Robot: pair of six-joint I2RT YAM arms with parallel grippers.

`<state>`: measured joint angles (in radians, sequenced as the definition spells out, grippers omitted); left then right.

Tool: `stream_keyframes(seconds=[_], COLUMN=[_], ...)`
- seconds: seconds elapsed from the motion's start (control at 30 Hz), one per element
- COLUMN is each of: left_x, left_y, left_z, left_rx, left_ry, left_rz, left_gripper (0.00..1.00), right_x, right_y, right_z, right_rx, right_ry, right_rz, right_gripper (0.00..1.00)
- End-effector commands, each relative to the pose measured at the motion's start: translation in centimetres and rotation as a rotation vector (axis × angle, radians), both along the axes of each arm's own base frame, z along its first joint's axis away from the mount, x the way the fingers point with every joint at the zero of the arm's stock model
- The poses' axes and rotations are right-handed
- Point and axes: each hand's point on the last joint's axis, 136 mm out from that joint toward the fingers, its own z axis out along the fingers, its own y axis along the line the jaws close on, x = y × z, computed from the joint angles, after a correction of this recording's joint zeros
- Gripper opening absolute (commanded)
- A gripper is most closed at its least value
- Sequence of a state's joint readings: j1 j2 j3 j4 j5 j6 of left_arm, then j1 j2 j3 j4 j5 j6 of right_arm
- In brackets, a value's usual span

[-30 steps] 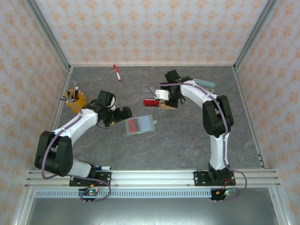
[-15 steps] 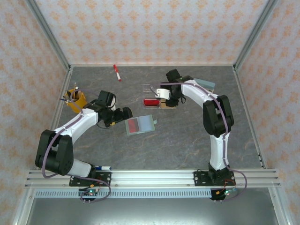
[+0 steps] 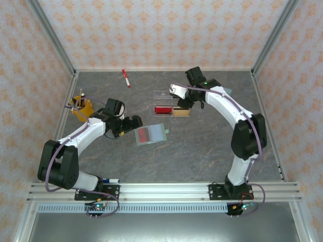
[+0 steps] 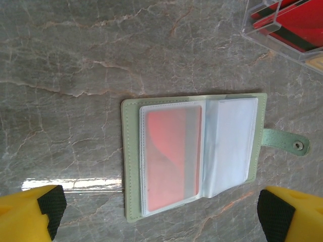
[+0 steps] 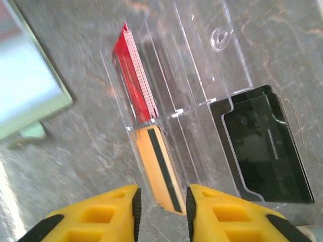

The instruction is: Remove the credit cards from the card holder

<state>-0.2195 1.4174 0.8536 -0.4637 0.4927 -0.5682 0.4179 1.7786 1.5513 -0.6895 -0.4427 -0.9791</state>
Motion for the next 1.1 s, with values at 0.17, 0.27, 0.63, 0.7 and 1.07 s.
stream_keyframes(seconds=[0.17,0.27,0.63,0.7,1.07], left_x=[-0.6,-1.0,-1.4,-1.3,-1.3], left_y=[0.0,0.2,2.1,2.5,4.0], left_z=[-0.6,-0.9,-0.7,-0.8,-0.5], left_rx=[-0.048,-0.043,0.041,0.055,0.033], left_ry=[-0.007,0.001,-0.009,-0.005,0.006], left_rz=[0.046,0.053,0.116,0.13,0.203], left_gripper=[1.0,1.0,1.0,1.0,1.0], right_x=[-2.1,-2.3,-5.3,-6.1,-10.3], right_y=[3.3,3.2,10.0,11.3,14.5], right_z=[4.9,4.0,-4.7,-5.9,-12.9], right_rx=[0.613,0.662,0.453,0.393,0.16], right_ry=[0.196,0.252,0.512,0.503,0.551], right_rz=[-0.387,-0.604,-0.842,-0.862,-0.9], right_gripper=[0.31,0.36,0.41,0.48,0.56])
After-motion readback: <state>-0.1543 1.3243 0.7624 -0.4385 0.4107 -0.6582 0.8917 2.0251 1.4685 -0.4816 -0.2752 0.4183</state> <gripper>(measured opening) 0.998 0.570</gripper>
